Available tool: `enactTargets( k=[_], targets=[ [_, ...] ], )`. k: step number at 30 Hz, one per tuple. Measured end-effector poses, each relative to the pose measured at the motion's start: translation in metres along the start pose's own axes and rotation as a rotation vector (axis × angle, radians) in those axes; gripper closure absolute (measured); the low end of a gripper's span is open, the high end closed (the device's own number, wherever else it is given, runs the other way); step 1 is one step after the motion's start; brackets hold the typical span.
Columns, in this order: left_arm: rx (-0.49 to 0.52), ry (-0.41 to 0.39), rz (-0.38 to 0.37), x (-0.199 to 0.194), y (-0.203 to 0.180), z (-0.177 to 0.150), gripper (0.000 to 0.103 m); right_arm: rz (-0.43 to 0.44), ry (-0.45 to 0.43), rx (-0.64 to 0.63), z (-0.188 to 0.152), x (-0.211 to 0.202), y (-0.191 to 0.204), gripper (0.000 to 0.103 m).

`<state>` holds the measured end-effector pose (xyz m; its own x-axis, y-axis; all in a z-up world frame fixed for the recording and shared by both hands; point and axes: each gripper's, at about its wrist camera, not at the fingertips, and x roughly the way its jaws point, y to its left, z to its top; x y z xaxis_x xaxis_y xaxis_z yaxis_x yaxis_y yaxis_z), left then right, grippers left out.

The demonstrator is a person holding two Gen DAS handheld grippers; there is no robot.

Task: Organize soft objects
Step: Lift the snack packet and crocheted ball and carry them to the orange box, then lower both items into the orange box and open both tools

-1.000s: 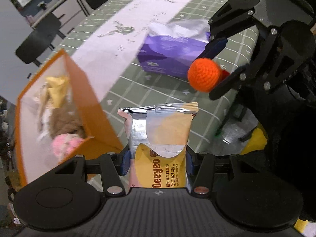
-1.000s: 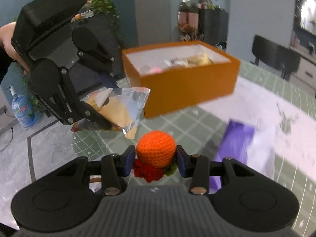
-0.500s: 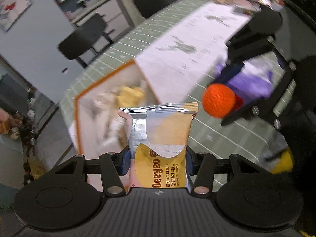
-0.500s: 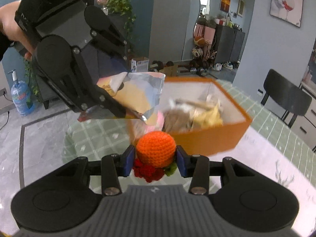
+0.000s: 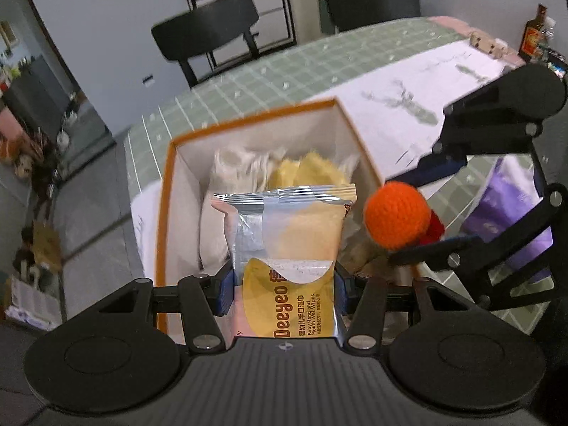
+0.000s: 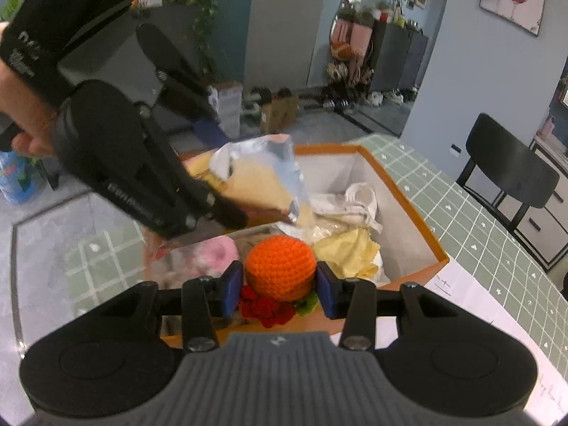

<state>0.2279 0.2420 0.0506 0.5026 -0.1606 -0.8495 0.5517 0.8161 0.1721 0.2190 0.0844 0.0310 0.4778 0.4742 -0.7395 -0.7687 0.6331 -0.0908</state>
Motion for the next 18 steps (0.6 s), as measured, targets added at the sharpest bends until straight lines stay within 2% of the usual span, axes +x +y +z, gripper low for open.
enactTargets(
  k=[7, 11, 18],
  targets=[
    [-0.019, 0.075, 0.021, 0.030, 0.010, -0.009, 0.044, -0.022, 0.036, -0.054, 0.003, 0.036, 0.001, 0.059],
    [-0.043, 0.086, 0.033, 0.032, 0.014, -0.013, 0.044, -0.032, 0.053, -0.069, 0.007, 0.048, 0.004, 0.059],
    [-0.025, 0.127, 0.081, 0.042, 0.012, -0.021, 0.044, -0.056, 0.098, -0.111, 0.005, 0.069, 0.012, 0.059]
  ],
)
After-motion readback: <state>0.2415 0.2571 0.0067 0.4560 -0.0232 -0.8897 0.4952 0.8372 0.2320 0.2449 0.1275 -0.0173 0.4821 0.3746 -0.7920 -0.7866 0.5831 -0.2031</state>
